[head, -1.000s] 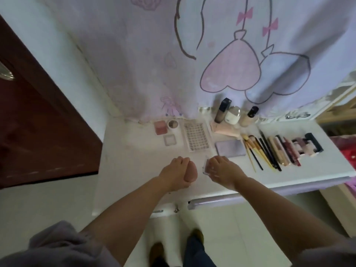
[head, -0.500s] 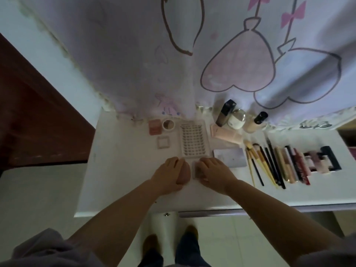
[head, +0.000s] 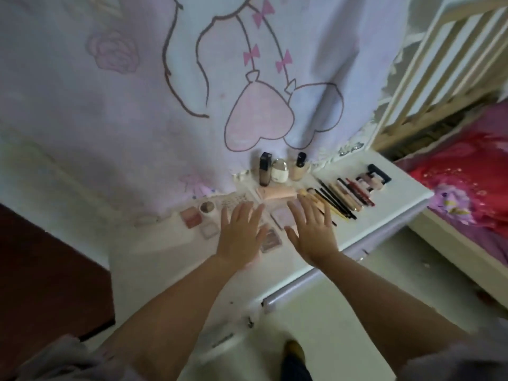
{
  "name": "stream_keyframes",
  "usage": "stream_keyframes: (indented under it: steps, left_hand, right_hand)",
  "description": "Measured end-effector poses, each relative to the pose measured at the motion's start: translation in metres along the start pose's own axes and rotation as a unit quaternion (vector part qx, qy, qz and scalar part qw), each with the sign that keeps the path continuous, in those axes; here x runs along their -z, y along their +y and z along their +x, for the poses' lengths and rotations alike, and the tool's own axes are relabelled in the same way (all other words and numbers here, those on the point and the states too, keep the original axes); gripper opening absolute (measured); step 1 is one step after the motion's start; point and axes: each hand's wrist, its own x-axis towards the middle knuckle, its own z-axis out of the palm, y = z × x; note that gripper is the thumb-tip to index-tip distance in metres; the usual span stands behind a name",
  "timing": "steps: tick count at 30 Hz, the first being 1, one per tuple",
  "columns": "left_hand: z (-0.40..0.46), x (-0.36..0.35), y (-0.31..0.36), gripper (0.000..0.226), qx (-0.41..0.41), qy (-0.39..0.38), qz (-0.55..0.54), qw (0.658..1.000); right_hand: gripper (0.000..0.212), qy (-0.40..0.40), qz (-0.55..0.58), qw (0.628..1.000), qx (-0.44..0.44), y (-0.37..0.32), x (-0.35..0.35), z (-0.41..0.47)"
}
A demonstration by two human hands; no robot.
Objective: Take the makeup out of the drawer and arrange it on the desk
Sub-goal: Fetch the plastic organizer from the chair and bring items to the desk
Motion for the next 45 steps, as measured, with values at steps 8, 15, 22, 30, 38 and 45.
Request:
stream_keyframes:
  steps: [8,15,22,30,38,45]
  left_hand:
    - [-0.059,-0.024,0.08,0.061,-0.19,-0.04,-0.014,0.981]
    - [-0.129,-0.054,0.185,0.067,-0.376,-0.151,0.019,0.914]
    - [-0.252,-0.053,0.294,0.065,-0.524,-0.198,0.014,0.828]
    - [-0.445,-0.049,0.388,0.065,-0.628,-0.212,0.035,0.748]
    - [-0.649,-0.026,0.473,0.063,-0.759,-0.204,0.029,0.618]
    - [-0.776,-0.014,0.549,0.062,-0.839,-0.186,0.038,0.51]
  right_hand:
    - [0.06,-0.089,-0.002,0.95,-0.298,-0.001,-0.004,-0.159]
    - [0.06,-0.112,0.015,0.843,-0.526,0.001,0.013,-0.355]
    - [0.06,-0.11,0.046,0.716,-0.688,-0.053,0.036,-0.534]
    - [0.06,-0.102,0.05,0.621,-0.776,-0.135,0.068,-0.742]
    - [0.06,-0.056,0.062,0.484,-0.871,-0.227,0.1,-0.922]
    - [0.058,-0.002,0.073,0.357,-0.931,-0.267,0.11,-1.021]
